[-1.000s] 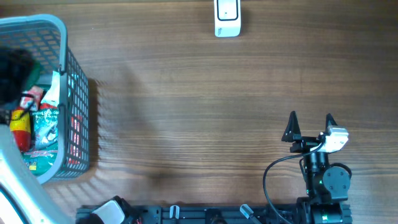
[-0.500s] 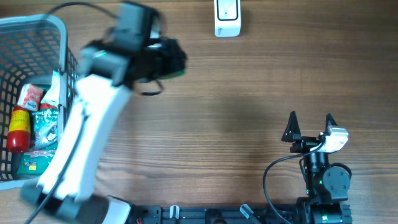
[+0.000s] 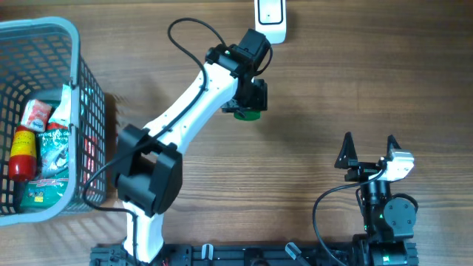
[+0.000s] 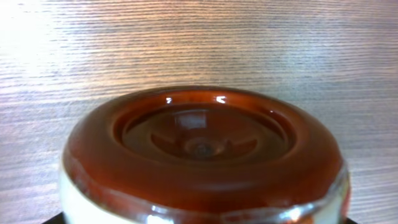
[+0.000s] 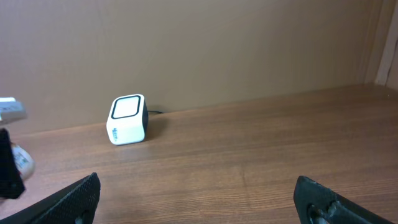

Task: Scan the item barcode
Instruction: 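Carry the jar with the left gripper and set it on the table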

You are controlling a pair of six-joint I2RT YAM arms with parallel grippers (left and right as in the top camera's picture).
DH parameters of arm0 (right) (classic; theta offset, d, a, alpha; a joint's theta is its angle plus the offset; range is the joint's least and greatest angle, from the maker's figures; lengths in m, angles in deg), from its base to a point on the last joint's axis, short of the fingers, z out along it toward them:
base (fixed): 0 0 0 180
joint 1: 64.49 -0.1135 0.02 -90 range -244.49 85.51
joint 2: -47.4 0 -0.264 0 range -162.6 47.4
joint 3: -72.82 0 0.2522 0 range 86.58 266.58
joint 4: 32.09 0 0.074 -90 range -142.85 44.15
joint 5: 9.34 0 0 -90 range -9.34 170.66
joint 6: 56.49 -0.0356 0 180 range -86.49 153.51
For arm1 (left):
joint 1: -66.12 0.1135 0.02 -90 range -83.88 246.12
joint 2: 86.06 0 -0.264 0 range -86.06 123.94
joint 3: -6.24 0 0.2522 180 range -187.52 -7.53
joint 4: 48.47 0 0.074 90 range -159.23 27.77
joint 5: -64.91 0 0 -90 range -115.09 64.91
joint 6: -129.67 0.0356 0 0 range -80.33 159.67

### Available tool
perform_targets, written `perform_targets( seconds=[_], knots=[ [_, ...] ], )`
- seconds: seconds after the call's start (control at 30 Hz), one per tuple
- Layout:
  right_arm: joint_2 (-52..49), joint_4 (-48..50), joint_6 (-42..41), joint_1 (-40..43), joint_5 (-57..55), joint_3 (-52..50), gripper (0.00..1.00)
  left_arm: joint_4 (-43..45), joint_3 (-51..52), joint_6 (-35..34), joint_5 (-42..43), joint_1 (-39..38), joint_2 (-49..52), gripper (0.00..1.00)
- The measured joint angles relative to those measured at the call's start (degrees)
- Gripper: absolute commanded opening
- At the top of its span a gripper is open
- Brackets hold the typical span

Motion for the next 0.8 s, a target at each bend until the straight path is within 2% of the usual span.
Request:
perform_targets(
  seconds=[0.27, 0.57, 0.7, 0.8],
  knots=[
    [0.0, 0.0, 0.02, 0.0, 0.0, 0.0, 1.0, 6.86, 0.31, 0.04, -0.22, -4.26, 3.87, 0.59],
    [0.0, 0.02, 0.0, 0.0, 0.0, 0.0, 1.0, 21.05, 9.38, 0.04, -0.2, -10.03, 5.97, 0.6],
    [0.0, 0.02, 0.0, 0.0, 0.0, 0.0, 1.0, 26.43, 13.79, 0.22, -0.24, -11.17, 5.79, 0.66],
    [0.0, 0.0, 0.02, 0.0, 0.0, 0.0, 1.0, 29.2, 16.22, 0.24, -0.13, -11.26, 4.59, 0.8]
  ],
)
